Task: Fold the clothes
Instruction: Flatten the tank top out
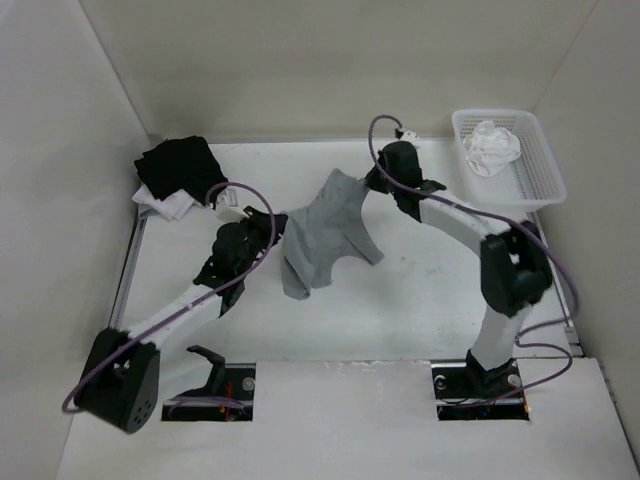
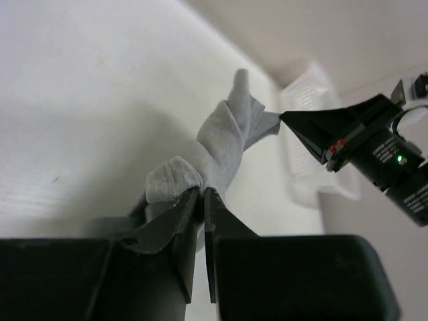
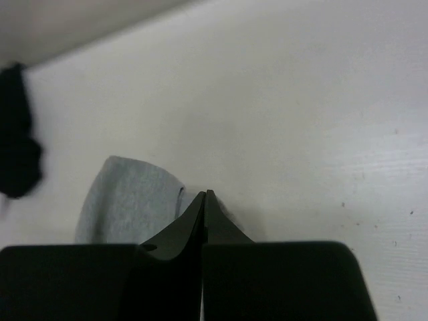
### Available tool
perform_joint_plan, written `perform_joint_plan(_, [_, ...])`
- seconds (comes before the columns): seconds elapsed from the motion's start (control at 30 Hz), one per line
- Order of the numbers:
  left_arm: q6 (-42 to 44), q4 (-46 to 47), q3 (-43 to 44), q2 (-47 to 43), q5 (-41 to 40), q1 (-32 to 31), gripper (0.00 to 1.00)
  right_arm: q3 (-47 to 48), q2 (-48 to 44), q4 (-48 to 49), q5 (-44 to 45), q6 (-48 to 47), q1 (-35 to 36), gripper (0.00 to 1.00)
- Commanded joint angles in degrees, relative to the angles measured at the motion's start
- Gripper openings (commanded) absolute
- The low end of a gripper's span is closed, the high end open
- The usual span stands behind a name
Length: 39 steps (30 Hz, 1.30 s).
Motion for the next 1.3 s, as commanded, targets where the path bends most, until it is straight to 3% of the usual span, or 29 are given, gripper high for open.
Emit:
perform_joint_plan(0.0, [0.85,-1.87,4.54,-12.3,-0.59,-0.09,0.05,-2.66,-20.03,11.65,1.93,-3.7,3.44,0.0])
perform_joint_plan(0.17, [0.5,-9.51,7.0,-28.55,-0.95,-0.36,0.06,-6.79,-40.31,10.95,1.93,-9.14,11.51,0.0])
perform_joint_plan(0.27, [1.73,-19.6,11.74,-41.02,-0.95,0.43,0.06,-10.31,-53.77,7.18,3.86,-11.08,19.07,0.01])
perform_joint_plan(0.4, [3.4,-24.81,15.17,-45.97,-0.6,0.43,0.07,-14.52,-62.3,4.45,7.54,-11.87,24.08,0.01])
perform_joint_plan(0.53, [3.5,-27.27,13.61,-47.12,-0.86,0.43,0.07,-21.02,-64.52,3.83,10.28,-10.74,22.09,0.01])
perform_joint_plan(0.7, [3.58,-26.66,8.06,-44.04,-1.39,-0.09,0.08,-25.87,-57.85,6.55,7.04,-7.66,13.12,0.02])
perform_joint_plan(0.73, [4.19,-24.14,5.1,-37.78,-2.78,1.56,0.08,-27.35,-50.71,10.73,2.33,-5.65,8.32,0.02])
perform_joint_plan(0.87, [5.69,-9.83,3.31,-16.59,-6.12,7.36,0.08,-23.0,-30.91,18.06,-4.03,-1.07,0.38,0.0])
perform_joint_plan(0.93, [5.43,-1.74,7.16,-1.14,-7.62,10.18,0.07,-15.8,-19.92,18.51,-5.53,0.25,-1.91,0.0])
perform_joint_plan(1.07, [5.69,0.85,21.21,17.27,-5.35,12.12,0.09,2.47,-4.79,12.02,-4.67,0.26,-4.02,0.01])
perform_joint_plan(1.1, [5.95,0.67,24.2,19.74,-4.82,12.21,0.12,5.48,-2.76,10.96,-4.22,0.17,-4.38,0.03])
perform_joint_plan(1.17, [6.92,-0.03,27.74,22.22,-3.68,12.21,0.32,10.15,0.07,8.59,-2.82,0.51,-4.82,0.19])
perform_joint_plan(1.2, [7.18,-0.29,27.49,21.79,-3.58,11.95,0.43,10.08,-0.44,7.71,-2.29,0.78,-4.56,0.34])
perform_joint_plan(1.27, [7.18,0.05,23.73,18.91,-4.46,10.99,0.52,5.62,-3.16,8.57,-1.24,0.87,-4.56,0.49])
